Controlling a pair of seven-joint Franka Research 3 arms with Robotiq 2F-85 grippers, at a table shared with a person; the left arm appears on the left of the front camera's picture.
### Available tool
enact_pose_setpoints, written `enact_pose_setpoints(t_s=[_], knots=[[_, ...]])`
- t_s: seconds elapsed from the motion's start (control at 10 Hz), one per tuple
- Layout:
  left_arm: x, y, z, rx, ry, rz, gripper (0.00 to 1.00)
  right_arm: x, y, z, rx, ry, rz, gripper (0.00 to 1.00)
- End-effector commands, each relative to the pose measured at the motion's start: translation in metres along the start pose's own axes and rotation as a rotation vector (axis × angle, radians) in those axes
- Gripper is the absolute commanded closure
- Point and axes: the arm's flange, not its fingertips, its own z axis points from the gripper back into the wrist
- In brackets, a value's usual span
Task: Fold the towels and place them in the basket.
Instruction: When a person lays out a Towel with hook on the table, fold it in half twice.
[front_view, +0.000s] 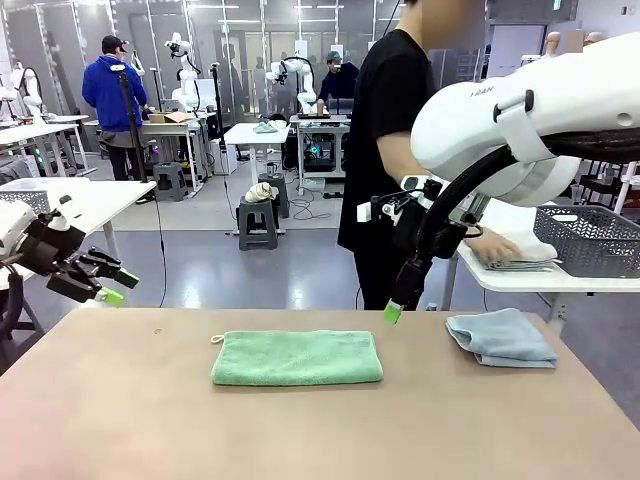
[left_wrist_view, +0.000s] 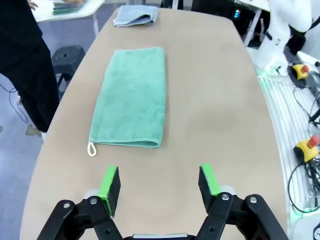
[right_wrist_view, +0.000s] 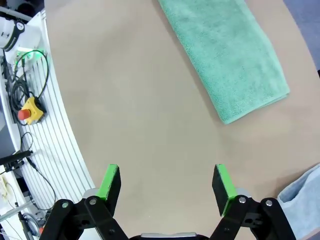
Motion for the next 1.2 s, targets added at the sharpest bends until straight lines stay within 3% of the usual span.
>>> enact_pose_setpoints(t_s=[0.0, 0.3, 0.6, 1.1], knots=[[0.002, 0.002, -0.006, -0.011, -0.018, 0.0, 0.2, -0.001, -0.001, -0.002, 0.007, -0.019, -0.053, 0.08], [0.0, 0.0, 0.0, 0.0, 0.0, 0.0, 0.2, 0.003, -0.006, -0.014, 0.052, -0.057, -0.344, 0.08], [0.0, 0.0, 0.0, 0.0, 0.0, 0.0, 0.2, 0.024, -0.018, -0.046, -0.05, -0.072, -0.661, 0.08], [0.0, 0.0, 0.0, 0.0, 0.0, 0.0, 0.2, 0.053, -0.045, -0.111, -0.228, 0.044, -0.938, 0.08]])
